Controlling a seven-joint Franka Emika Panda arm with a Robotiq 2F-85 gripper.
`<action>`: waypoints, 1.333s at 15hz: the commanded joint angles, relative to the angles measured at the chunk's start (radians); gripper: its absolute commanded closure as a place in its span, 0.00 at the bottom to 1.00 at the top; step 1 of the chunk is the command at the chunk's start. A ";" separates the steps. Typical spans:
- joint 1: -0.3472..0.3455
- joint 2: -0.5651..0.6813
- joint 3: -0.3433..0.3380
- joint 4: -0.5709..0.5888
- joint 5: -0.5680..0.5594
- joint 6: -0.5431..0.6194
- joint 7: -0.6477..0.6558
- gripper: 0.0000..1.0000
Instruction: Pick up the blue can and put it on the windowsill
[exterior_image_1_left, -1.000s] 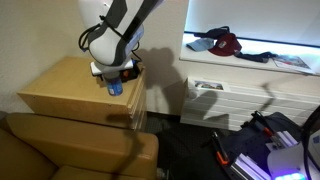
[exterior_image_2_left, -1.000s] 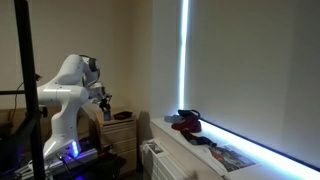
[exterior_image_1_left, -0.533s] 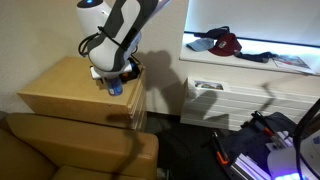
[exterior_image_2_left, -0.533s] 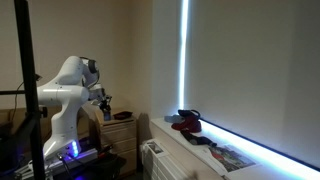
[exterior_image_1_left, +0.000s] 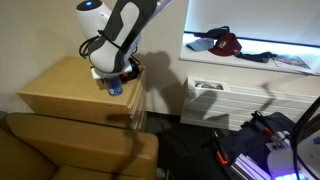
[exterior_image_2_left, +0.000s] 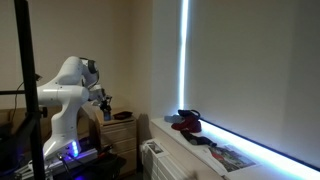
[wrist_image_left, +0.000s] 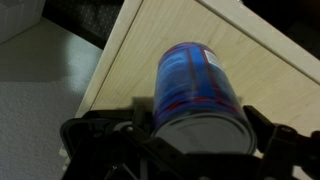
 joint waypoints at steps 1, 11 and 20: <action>-0.001 -0.001 0.001 -0.002 0.007 0.009 -0.008 0.32; -0.037 -0.073 0.034 -0.045 0.057 0.021 -0.031 0.43; -0.053 -0.450 -0.008 -0.236 -0.051 -0.188 -0.066 0.43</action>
